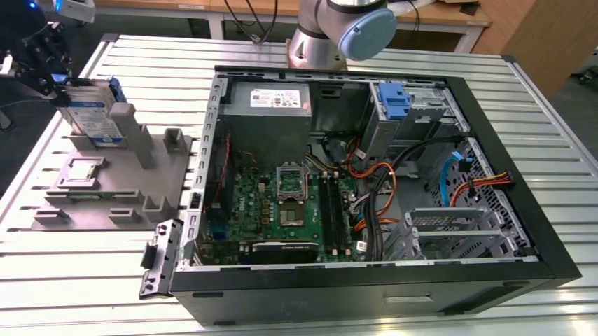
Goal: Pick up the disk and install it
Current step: 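Pick up the disk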
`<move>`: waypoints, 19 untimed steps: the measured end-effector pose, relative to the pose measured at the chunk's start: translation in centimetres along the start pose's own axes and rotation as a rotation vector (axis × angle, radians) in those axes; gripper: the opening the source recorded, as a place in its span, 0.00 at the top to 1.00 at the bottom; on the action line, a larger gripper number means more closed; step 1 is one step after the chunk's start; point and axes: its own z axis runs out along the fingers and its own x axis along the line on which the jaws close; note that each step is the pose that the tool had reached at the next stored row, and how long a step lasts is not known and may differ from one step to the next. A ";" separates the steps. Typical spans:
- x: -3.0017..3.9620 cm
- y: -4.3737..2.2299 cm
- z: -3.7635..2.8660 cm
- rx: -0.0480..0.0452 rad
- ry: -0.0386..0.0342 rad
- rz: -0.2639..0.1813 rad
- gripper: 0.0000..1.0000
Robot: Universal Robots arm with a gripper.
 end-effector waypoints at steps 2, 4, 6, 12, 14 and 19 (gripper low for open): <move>0.00 0.00 0.00 0.0001 -0.0001 0.000 0.60; 0.00 0.00 0.00 0.0000 0.0000 0.000 0.62; 0.00 0.00 0.01 0.0000 0.0000 0.000 0.62; 0.00 0.00 0.01 0.0001 0.0000 0.000 0.63; 0.00 0.00 0.01 0.0000 0.0000 0.000 0.63; 0.00 0.00 0.02 0.0000 -0.0001 0.000 0.63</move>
